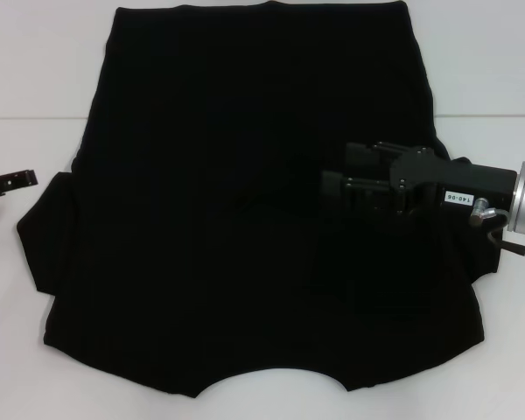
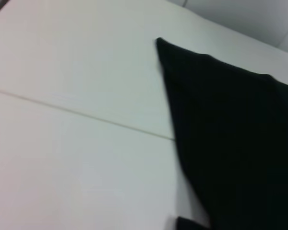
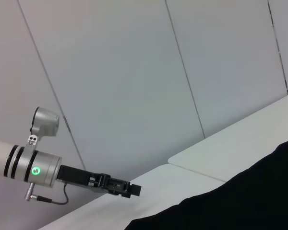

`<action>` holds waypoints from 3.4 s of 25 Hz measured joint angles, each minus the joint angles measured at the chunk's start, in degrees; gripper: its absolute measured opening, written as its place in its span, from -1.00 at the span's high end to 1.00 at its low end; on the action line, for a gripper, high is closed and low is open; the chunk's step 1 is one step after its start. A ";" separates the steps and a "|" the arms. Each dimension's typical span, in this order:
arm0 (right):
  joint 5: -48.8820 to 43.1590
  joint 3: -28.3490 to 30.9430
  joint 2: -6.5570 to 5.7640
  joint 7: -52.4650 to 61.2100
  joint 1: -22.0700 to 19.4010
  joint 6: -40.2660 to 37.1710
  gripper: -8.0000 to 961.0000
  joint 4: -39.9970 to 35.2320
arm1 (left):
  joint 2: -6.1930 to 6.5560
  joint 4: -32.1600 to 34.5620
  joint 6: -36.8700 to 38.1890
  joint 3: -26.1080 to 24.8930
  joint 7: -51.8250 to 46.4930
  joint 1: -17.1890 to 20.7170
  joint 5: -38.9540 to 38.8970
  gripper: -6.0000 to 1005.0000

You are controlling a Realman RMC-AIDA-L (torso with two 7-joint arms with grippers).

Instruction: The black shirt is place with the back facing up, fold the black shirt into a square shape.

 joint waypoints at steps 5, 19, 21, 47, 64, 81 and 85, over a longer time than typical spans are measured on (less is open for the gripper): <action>0.00 0.00 0.00 -0.16 0.11 0.09 -0.77 0.00 | -0.21 -0.71 -1.12 0.05 -1.16 0.27 1.59 -0.77; -0.02 -0.01 -0.09 -0.39 0.21 0.09 -0.77 0.00 | -0.66 -4.18 -4.65 2.16 0.44 -0.15 1.73 -0.77; -0.02 0.00 -0.09 -0.39 0.25 0.08 -0.77 0.00 | -0.69 -4.66 -4.76 2.20 0.82 -0.35 1.74 -0.77; -0.01 0.00 -0.18 -0.48 0.27 -0.08 -0.77 -0.31 | -0.89 -6.39 -5.44 2.22 3.08 -0.44 1.74 -0.77; 0.11 0.00 -0.18 -0.48 0.36 0.02 -0.77 -0.52 | -0.94 -6.39 -4.93 2.90 3.06 -0.69 1.72 -0.76; 0.79 -0.01 -0.26 -0.52 0.36 -0.08 -0.53 -0.62 | -0.94 -6.19 -5.37 2.86 2.54 -0.81 3.67 -0.61; 0.79 0.00 -0.27 -0.54 0.36 -0.27 -0.53 -0.62 | -0.96 -6.03 -5.46 2.83 2.53 -0.67 3.92 -0.49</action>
